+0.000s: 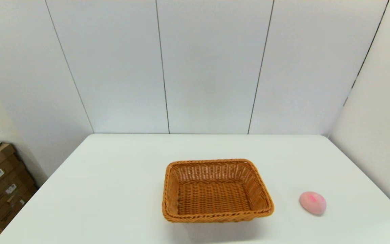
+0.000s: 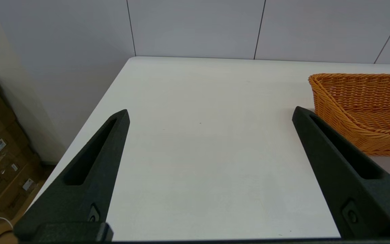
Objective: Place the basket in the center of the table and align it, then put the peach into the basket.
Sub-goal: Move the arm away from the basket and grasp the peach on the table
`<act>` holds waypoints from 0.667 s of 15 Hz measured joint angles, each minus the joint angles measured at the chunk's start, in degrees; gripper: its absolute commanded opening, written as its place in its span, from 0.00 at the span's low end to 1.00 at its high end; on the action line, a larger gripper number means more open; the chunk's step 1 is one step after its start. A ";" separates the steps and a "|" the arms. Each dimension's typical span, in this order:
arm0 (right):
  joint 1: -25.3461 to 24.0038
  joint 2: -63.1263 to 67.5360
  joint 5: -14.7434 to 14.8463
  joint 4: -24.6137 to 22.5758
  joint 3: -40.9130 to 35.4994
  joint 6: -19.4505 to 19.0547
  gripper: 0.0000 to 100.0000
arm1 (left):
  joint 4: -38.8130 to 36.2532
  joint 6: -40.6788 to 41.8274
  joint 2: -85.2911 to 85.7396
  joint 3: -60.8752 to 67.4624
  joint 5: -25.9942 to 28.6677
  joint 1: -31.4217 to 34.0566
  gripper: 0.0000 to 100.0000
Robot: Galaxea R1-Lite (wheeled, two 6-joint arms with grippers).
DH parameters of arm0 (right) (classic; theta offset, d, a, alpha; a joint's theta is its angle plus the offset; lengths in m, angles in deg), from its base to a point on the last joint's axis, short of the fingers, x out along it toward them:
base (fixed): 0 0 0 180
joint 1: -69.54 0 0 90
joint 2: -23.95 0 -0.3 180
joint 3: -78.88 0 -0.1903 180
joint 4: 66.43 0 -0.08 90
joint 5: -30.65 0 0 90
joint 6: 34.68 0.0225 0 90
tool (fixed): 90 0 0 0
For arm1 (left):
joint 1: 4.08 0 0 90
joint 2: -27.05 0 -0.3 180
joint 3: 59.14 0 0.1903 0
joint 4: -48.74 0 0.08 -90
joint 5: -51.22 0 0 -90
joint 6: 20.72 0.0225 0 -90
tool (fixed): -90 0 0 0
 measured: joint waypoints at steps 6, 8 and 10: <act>0.02 46.80 2.72 -8.78 9.78 1.32 1.00 | -0.06 -0.16 0.04 0.05 -0.23 0.00 1.00; -0.13 61.28 3.71 -14.24 12.29 0.48 1.00 | -0.06 -0.27 0.04 0.05 -0.26 0.00 1.00; -0.13 73.51 4.18 -19.07 15.54 -0.16 1.00 | -0.09 -0.33 0.04 0.05 -0.26 0.00 1.00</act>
